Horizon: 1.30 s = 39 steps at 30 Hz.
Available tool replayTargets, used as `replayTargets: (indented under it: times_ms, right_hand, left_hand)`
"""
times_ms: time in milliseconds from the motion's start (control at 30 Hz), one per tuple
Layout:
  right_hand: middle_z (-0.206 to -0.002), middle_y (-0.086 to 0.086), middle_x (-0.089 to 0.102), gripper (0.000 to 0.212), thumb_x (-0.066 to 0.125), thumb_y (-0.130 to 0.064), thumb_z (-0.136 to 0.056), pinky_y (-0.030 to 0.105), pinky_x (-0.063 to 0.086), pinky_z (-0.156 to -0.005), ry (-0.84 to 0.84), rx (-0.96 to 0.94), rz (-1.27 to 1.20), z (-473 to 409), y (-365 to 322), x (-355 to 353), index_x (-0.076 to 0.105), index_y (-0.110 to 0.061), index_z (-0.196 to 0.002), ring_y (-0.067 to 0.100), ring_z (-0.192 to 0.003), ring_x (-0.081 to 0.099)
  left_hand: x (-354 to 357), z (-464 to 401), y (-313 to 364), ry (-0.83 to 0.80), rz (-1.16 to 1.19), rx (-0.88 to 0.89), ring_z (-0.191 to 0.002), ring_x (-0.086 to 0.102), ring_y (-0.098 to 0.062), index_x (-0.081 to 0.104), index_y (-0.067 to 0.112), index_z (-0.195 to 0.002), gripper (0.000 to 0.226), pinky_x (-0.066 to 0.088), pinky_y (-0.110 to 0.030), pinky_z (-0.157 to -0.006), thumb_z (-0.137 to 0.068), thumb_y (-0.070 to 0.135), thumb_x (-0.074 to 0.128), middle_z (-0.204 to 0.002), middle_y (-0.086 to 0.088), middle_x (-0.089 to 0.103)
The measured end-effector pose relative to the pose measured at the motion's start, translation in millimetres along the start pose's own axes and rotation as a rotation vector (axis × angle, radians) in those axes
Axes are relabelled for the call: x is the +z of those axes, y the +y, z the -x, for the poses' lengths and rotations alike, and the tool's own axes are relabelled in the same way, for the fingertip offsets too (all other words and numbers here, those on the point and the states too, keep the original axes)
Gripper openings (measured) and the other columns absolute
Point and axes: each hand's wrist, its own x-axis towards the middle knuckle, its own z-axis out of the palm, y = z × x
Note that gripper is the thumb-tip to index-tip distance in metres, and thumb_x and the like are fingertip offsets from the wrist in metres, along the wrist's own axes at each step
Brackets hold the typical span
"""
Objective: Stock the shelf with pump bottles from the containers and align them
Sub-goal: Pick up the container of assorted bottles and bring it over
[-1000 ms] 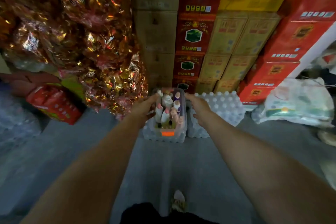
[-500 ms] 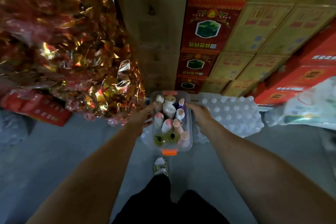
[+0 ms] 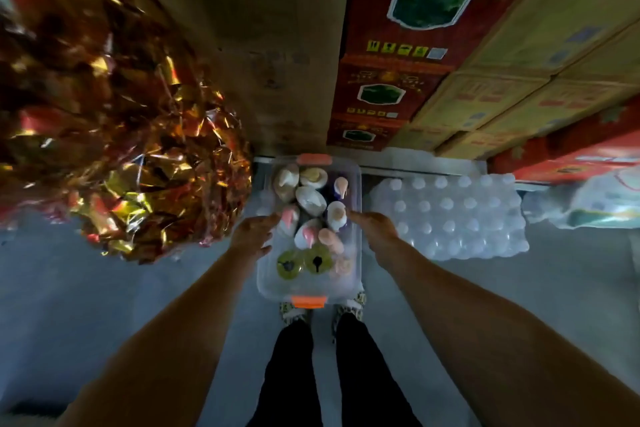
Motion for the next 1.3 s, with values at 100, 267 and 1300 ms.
replayTargets:
  times_ms: [100, 267, 1300]
  right_hand:
    - [-0.073, 0.004, 0.051, 0.04, 0.071, -0.05, -0.084, 0.034, 0.042, -0.07, 0.014, 0.041, 0.036, -37.0, 7.8, 4.0, 0.068, -0.01, -0.082, 0.019, -0.065, 0.049]
    - [-0.123, 0.003, 0.057, 0.08, 0.073, -0.06, -0.079, 0.034, 0.041, -0.087, 0.002, 0.054, 0.023, -87.1, 25.7, 18.0, 0.047, -0.02, -0.143, 0.026, -0.112, 0.056]
    - [-0.092, 0.001, 0.054, 0.063, 0.089, -0.051, -0.063, 0.033, 0.049, -0.074, 0.078, 0.163, 0.062, -169.3, 59.4, 41.9, 0.049, -0.019, -0.099, 0.015, -0.08, 0.054]
  left_hand:
    - [7.7, -33.6, -10.8, 0.039, -0.064, -0.029, -0.112, 0.055, -0.021, 0.062, 0.012, -0.12, 0.037, 0.046, -0.042, -0.102, -0.092, 0.035, 0.068, -0.126, -0.007, 0.059]
    - [18.5, -88.0, -26.6, 0.165, -0.238, 0.022, -0.115, 0.057, -0.025, 0.055, 0.014, -0.135, 0.075, 0.047, -0.037, -0.097, -0.077, 0.057, 0.075, -0.135, -0.01, 0.056]
    - [3.9, -188.1, -72.9, 0.255, -0.369, -0.103, -0.114, 0.058, -0.03, 0.055, 0.006, -0.128, 0.083, 0.043, -0.032, -0.085, -0.067, 0.055, 0.083, -0.127, -0.014, 0.06]
